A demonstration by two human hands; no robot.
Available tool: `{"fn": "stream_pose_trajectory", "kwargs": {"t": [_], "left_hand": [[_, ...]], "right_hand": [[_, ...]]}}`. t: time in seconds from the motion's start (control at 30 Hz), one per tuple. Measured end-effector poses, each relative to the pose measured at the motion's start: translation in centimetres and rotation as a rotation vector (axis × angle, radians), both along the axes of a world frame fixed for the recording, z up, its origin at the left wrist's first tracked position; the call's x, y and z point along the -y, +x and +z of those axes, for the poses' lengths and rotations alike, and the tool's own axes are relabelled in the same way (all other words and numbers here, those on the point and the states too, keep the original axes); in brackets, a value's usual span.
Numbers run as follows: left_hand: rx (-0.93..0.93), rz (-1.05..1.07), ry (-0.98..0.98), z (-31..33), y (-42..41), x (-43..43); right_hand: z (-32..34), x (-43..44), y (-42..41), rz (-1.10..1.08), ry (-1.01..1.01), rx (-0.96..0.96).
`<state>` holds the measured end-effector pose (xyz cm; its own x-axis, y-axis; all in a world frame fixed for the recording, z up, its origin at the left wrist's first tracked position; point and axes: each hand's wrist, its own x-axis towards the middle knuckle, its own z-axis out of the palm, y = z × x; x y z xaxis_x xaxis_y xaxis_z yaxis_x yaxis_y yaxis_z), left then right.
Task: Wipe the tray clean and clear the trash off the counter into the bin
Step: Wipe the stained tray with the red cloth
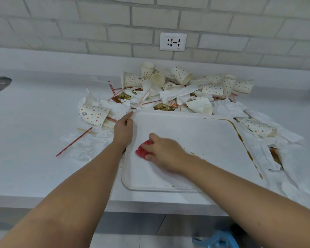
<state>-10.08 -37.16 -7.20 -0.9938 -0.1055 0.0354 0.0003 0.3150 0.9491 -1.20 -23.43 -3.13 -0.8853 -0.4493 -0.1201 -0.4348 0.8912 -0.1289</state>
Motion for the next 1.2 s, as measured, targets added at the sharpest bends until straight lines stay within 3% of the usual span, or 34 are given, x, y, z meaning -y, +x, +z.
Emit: {"fn": "stream_pose_trajectory", "kwargs": {"t": [0.13, 0.37, 0.5, 0.67, 0.87, 1.03, 1.2], "left_hand": [[0.000, -0.003, 0.007, 0.0, -0.2, 0.0], [0.013, -0.018, 0.014, 0.1, -0.1, 0.2], [0.014, -0.023, 0.002, -0.1, -0.2, 0.2], [0.024, -0.040, 0.017, 0.1, -0.1, 0.2], [0.036, -0.052, 0.022, 0.2, -0.1, 0.3], [0.034, -0.046, 0.010, 0.1, -0.3, 0.1], [0.014, -0.061, 0.004, -0.1, -0.3, 0.1]], "right_hand": [[-0.2, 1.0, 0.1, -0.058, -0.014, -0.044], [0.6, 1.5, -5.2, -0.579, -0.048, 0.001], [-0.2, 6.0, -4.5, -0.412, -0.110, -0.049], [0.7, 5.3, -6.7, -0.439, -0.070, -0.060], [1.7, 2.5, -7.9, -0.648, -0.032, 0.011], [1.1, 5.4, -7.0, -0.448, -0.084, 0.006], [1.0, 5.2, -9.2, -0.489, -0.089, -0.010]]}}
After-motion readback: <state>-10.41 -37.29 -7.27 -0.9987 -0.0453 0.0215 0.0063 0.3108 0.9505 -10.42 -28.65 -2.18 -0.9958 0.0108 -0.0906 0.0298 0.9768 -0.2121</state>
